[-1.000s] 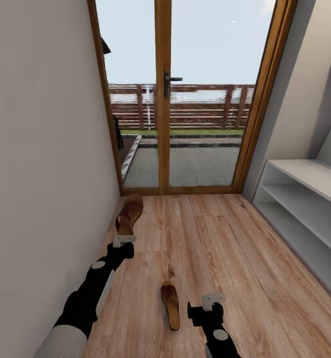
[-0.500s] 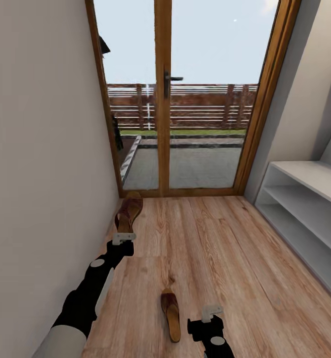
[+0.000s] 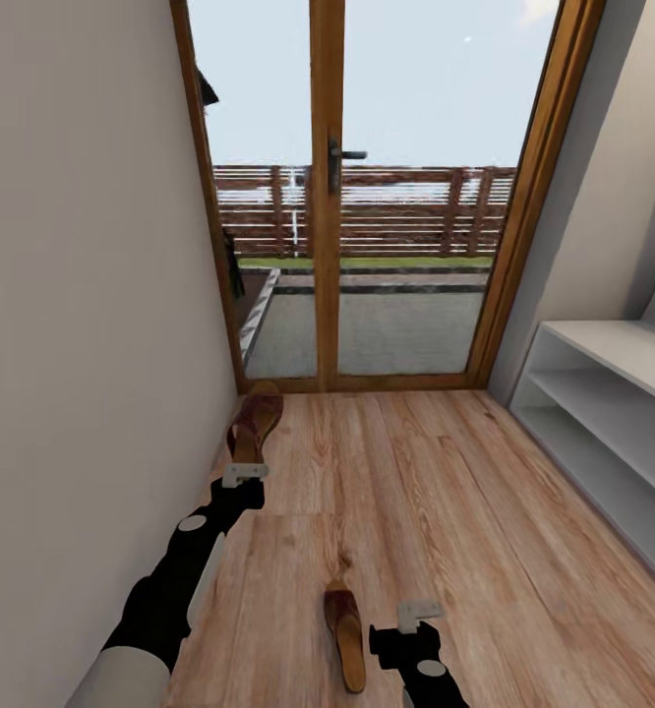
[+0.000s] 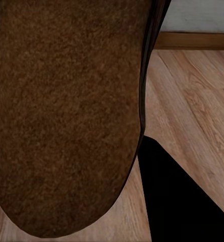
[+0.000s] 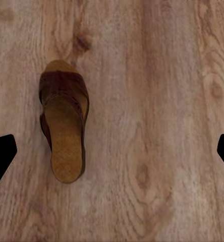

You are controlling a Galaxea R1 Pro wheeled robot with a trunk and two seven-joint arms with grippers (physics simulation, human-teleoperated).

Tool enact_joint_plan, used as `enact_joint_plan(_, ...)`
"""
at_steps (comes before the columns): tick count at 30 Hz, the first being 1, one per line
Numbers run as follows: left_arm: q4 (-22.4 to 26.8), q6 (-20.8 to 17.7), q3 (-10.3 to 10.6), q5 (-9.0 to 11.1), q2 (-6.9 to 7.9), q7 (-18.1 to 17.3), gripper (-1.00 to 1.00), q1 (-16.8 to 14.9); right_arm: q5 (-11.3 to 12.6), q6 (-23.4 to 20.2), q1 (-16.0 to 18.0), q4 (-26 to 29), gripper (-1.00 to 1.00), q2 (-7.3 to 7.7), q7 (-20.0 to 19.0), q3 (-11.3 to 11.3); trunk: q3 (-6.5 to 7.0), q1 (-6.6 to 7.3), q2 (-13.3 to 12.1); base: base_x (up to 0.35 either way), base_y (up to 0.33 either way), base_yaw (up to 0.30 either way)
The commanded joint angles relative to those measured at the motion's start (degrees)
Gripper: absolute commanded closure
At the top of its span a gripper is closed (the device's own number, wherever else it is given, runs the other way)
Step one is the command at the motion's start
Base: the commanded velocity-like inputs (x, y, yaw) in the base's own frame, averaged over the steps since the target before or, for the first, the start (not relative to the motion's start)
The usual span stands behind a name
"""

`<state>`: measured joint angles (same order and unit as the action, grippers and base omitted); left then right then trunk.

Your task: Pick up the two gym shoes and the two sandals from the corridor floor and place them onto the hallstand (shoe rack) in the corridor, making sure they are on the rack and not on the floor. Arrange them so the two gym shoes are next to each other and the two sandals are next to each other.

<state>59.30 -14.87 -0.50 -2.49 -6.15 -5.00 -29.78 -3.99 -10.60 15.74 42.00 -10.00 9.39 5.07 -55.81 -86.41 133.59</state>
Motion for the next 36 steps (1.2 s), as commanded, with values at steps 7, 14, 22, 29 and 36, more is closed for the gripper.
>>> enact_joint_plan(7, 0.11, -0.33, 1.54, -0.41, 0.06, -0.36, 1.0, -0.01, -0.41, -0.47, 0.0, -0.17, -1.0, 0.0, 0.27, 0.12, -0.06, 0.01, 0.02, 0.016, 0.013, 0.0)
enact_joint_plan(14, 0.1, -0.33, 2.18, -0.34, 0.09, -0.36, 1.0, -0.01, -0.41, -0.47, 0.01, -0.41, -1.0, 0.0, 0.27, 0.19, -0.06, 0.01, 0.02, 0.017, 0.001, 0.0)
enact_joint_plan(22, 0.08, -0.33, 2.24, -0.33, 0.09, -0.34, 1.0, -0.03, -0.41, -0.47, 0.01, -0.49, -1.0, 0.0, 0.27, 0.2, -0.06, 0.01, 0.02, 0.149, 0.09, 0.0)
enact_joint_plan(29, 0.04, -0.34, 2.2, -0.33, 0.09, -0.35, 1.0, -0.01, -0.41, -0.48, 0.0, -0.34, -1.0, 0.0, 0.27, 0.31, -0.06, 0.01, 0.02, 0.104, 0.155, 0.0)
enact_joint_plan(36, 0.06, -0.34, 2.26, -0.33, 0.01, -0.36, 1.0, -0.01, -0.41, -0.47, 0.06, 0.12, -1.0, 0.0, 0.27, 0.38, -0.06, 0.01, 0.02, 0.011, 0.032, 0.0)
